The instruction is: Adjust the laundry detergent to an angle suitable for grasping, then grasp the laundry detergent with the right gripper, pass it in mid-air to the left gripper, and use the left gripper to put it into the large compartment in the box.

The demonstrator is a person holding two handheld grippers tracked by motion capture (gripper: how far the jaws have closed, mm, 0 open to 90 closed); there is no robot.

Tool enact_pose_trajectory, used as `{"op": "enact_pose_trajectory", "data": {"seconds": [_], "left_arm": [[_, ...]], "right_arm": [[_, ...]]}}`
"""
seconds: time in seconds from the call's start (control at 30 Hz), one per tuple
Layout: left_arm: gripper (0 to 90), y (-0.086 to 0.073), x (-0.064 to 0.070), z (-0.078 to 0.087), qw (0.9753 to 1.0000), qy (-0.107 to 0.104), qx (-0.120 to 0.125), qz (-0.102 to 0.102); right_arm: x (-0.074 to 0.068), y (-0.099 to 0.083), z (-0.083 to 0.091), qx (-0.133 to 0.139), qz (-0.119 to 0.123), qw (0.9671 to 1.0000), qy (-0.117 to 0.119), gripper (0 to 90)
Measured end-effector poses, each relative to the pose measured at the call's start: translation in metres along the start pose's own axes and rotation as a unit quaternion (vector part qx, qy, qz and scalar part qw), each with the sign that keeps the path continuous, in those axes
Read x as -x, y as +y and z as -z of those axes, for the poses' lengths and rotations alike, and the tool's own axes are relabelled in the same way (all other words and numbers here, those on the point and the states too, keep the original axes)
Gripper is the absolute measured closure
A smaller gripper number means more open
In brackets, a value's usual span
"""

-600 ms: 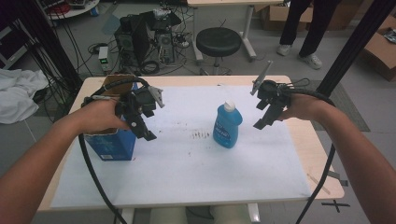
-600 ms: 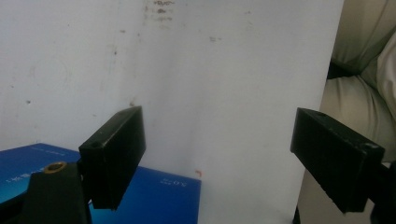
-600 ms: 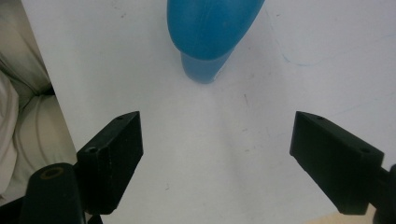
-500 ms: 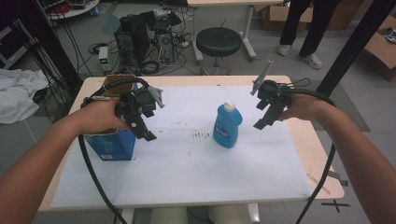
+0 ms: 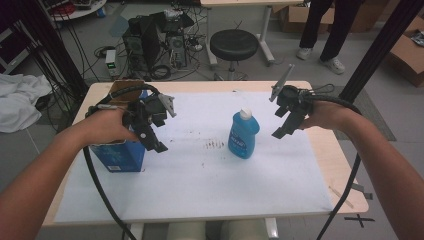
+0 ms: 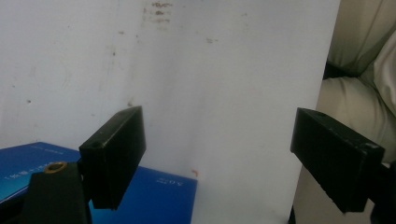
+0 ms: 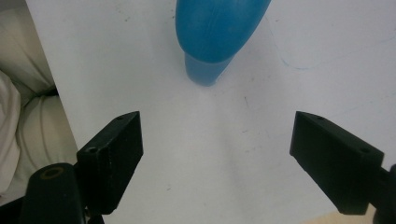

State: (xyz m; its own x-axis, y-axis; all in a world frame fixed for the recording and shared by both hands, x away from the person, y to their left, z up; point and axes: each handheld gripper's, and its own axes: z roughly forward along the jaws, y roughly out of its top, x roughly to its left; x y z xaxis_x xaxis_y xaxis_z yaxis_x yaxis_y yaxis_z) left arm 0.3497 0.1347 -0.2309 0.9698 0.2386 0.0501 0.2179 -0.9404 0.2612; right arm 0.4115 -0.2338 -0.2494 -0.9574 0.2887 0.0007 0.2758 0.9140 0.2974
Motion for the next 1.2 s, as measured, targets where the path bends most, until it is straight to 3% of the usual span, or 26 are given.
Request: {"op": "enact_pose_trajectory", "data": {"seconds": [0.87, 1.2], "left_arm": [[18.7, 0.001, -0.001, 0.001, 1.0000, 0.001, 0.002, -0.005], [18.7, -0.002, -0.003, -0.001, 1.0000, 0.002, 0.004, -0.002]], "right_arm": [[-0.012, -0.003, 0.003, 0.002, -0.006, 0.9997, -0.023, 16.8], [-0.013, -0.004, 0.003, 0.019, -0.032, 0.9986, -0.036, 16.2]]}}
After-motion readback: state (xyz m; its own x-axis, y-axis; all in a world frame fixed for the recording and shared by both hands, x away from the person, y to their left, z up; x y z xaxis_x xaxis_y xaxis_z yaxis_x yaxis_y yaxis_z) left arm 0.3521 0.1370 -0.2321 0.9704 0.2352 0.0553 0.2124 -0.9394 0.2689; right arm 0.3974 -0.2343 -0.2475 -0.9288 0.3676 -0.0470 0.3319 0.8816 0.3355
